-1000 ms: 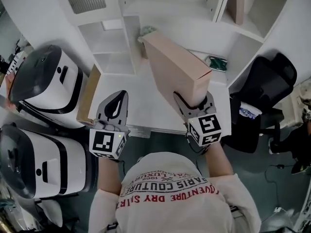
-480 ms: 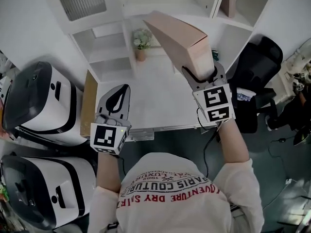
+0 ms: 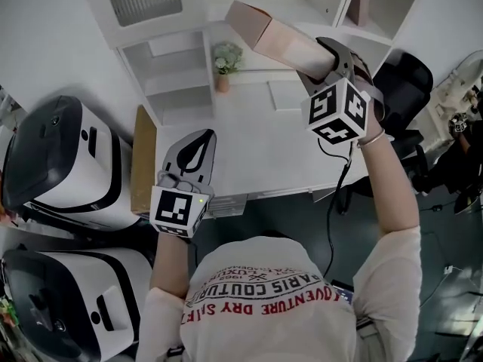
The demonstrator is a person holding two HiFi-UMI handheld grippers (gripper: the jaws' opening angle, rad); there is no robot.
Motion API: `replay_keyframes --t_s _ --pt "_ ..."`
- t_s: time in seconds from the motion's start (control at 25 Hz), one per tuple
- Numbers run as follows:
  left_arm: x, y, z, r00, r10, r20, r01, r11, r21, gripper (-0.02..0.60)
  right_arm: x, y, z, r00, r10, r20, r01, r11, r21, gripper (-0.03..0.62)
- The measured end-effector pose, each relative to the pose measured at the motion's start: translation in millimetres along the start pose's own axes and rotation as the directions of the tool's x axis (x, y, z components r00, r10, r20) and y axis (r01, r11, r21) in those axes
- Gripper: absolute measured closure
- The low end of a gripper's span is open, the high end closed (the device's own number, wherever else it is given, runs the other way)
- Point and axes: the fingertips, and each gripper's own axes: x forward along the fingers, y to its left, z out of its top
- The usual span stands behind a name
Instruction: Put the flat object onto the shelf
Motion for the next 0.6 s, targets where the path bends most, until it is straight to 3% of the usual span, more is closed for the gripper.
replay_keyframes --t_s 0.12,0.28,0.4,0.6 --pt "4.0 3.4 1.3 1.0 -0.004 0.008 0.004 1.0 0.003 0.571 8.1 -10.4 13.6 0.998 -0.049 -0.029 0.043 0.984 -0.175 0.295" --pt "13.9 13.2 3.2 1.0 0.016 0.013 -0.016 1.0 0.008 0.571 23.9 -24.8 23.6 0.992 -0.121 -0.038 0.101 0.932 -0.348 0.295" --pt "24.2 26.9 7.1 0.999 0.045 0.018 -0.045 0.999 0.013 0.571 43.3 -35.4 28.5 0.989 -0.143 -0.03 0.121 0.915 -0.385 0.295" --pt "36.3 39.7 8.6 0.997 0.074 0.023 -0.075 0.997 0.031 0.571 82.7 -30.6 32.1 0.995 -0.089 -0.041 0.067 0.919 -0.388 0.292"
